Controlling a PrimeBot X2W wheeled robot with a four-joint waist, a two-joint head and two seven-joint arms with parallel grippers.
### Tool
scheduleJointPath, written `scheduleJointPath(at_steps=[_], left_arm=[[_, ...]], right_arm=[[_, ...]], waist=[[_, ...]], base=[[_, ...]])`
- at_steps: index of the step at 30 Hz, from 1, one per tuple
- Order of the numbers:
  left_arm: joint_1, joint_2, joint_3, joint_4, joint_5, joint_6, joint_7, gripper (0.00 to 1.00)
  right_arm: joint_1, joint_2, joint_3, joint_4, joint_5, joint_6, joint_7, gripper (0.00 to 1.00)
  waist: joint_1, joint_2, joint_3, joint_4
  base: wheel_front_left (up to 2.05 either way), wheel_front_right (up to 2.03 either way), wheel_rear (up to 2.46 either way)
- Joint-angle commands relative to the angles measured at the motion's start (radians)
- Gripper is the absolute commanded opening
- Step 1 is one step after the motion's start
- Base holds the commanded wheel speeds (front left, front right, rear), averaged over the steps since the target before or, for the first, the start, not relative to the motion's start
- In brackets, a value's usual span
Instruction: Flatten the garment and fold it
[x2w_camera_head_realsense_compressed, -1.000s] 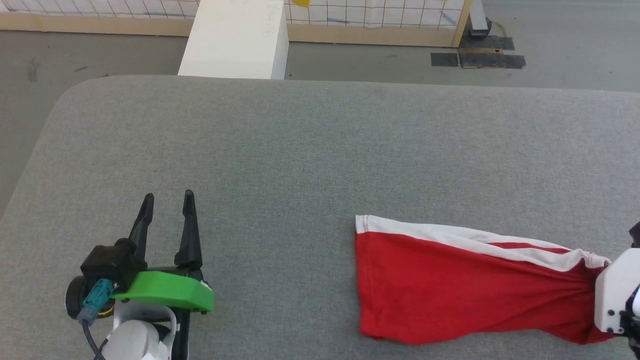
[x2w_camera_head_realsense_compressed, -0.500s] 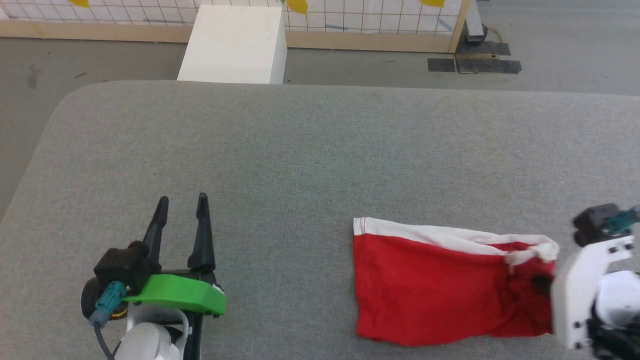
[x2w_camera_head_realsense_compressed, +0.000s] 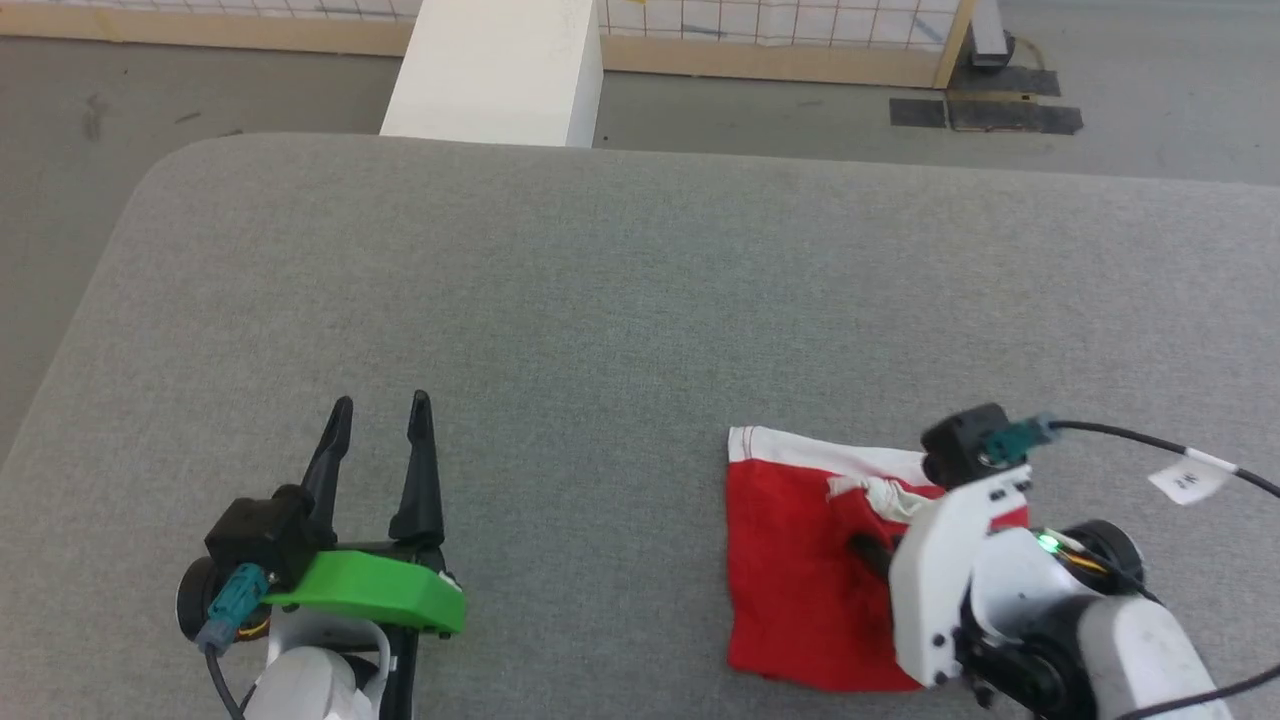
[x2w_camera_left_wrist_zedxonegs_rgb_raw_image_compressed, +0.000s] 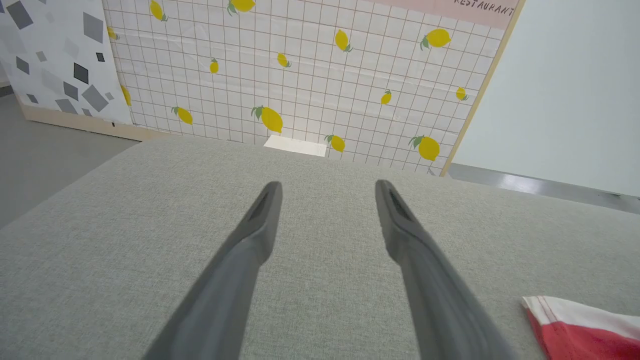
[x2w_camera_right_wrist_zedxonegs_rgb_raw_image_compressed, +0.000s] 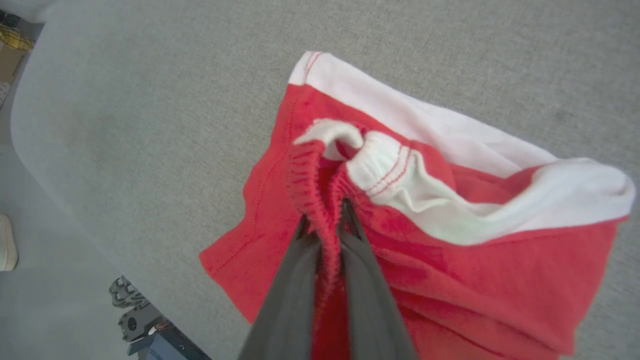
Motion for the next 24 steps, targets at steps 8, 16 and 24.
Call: scheduleJointPath(at_steps=[8, 16, 24], left_arm=[[-0.016, -0.023, -0.002, 0.014, 0.022, -0.018, -0.005, 1.00], [-0.011, -0.035, 0.011, 0.032, 0.030, -0.034, -0.005, 1.00], [0.014, -0.030, 0.022, 0.037, 0.038, -0.036, -0.005, 1.00]], right_arm=[[-0.102, 0.030, 0.070, 0.178, -0.040, -0.001, -0.104, 0.00], [-0.143, 0.032, 0.153, 0.289, -0.034, -0.001, -0.164, 1.00], [-0.140, 0.032, 0.238, 0.101, -0.043, -0.001, -0.136, 1.00]], waist=[[0.0000, 0.0000, 0.023, 0.029], [0.0000, 0.0000, 0.010, 0.037], [0.0000, 0.0000, -0.037, -0.003]], base=[[0.00, 0.00, 0.00], [0.00, 0.00, 0.00], [0.00, 0.00, 0.00]])
